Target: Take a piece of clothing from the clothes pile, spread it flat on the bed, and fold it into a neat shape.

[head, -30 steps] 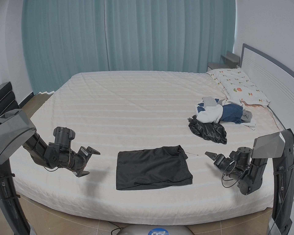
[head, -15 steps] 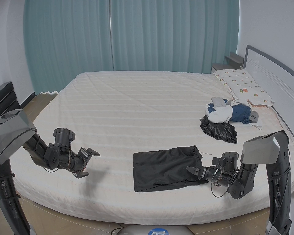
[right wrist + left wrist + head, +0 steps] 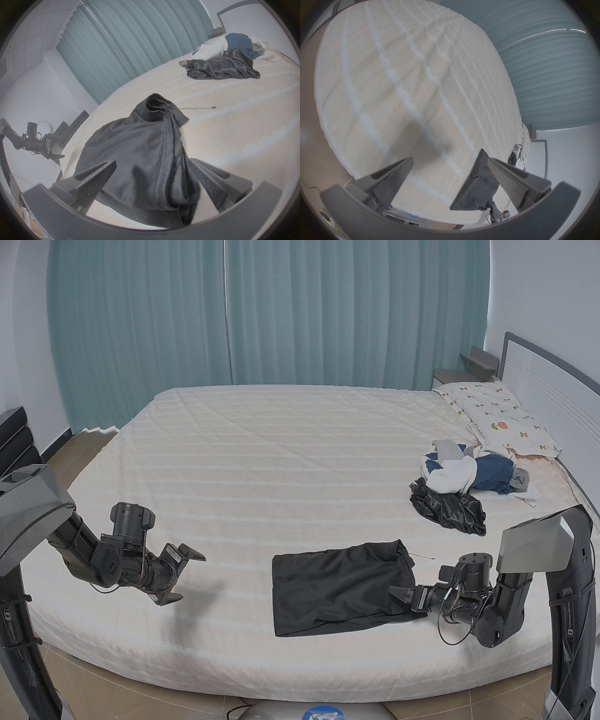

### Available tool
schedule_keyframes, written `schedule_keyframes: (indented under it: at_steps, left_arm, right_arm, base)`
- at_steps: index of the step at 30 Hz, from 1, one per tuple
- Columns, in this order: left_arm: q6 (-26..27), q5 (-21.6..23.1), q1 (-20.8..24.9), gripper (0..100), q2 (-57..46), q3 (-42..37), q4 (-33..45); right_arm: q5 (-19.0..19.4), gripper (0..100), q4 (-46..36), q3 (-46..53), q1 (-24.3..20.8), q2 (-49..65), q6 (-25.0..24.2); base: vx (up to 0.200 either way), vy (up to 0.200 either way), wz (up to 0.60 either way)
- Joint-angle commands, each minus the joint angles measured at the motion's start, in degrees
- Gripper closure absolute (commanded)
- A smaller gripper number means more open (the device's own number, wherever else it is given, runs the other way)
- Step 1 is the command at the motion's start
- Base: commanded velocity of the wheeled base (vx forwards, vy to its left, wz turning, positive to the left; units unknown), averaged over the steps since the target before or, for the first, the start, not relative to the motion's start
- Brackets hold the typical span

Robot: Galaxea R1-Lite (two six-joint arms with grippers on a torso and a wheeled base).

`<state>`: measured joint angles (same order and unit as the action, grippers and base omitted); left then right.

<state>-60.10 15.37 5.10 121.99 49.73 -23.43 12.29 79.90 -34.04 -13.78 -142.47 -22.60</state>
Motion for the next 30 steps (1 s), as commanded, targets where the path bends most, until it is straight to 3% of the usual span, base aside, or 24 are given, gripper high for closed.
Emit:
schedule_keyframes:
  at_steps: [1, 23, 24, 30]
  left_arm:
    - [0.0, 0.0, 0.0, 0, 0.1, 0.0, 0.0]
    - [0.0, -0.2, 0.1, 0, 0.3, 0.2, 0.0]
    - [0.0, -0.2, 0.1, 0, 0.3, 0.2, 0.0]
    - [-0.1, -0.3, 0.0, 0, 0.3, 0.2, 0.0]
  right_arm:
    - [0.0, 100, 0.1, 1.8, 0.6, 0.1, 0.8]
    - [1.2, 100, 4.7, 12.9, 3.2, 3.0, 2.7]
    - [1.3, 0, 4.7, 13.0, 3.2, 3.0, 2.7]
    - [1.7, 0, 5.1, 13.6, 4.1, 3.4, 2.7]
  base:
    - [0.000, 0.000, 0.00]
    - [0.000, 0.000, 0.00]
    - [0.000, 0.000, 0.00]
    - [0.000, 0.000, 0.00]
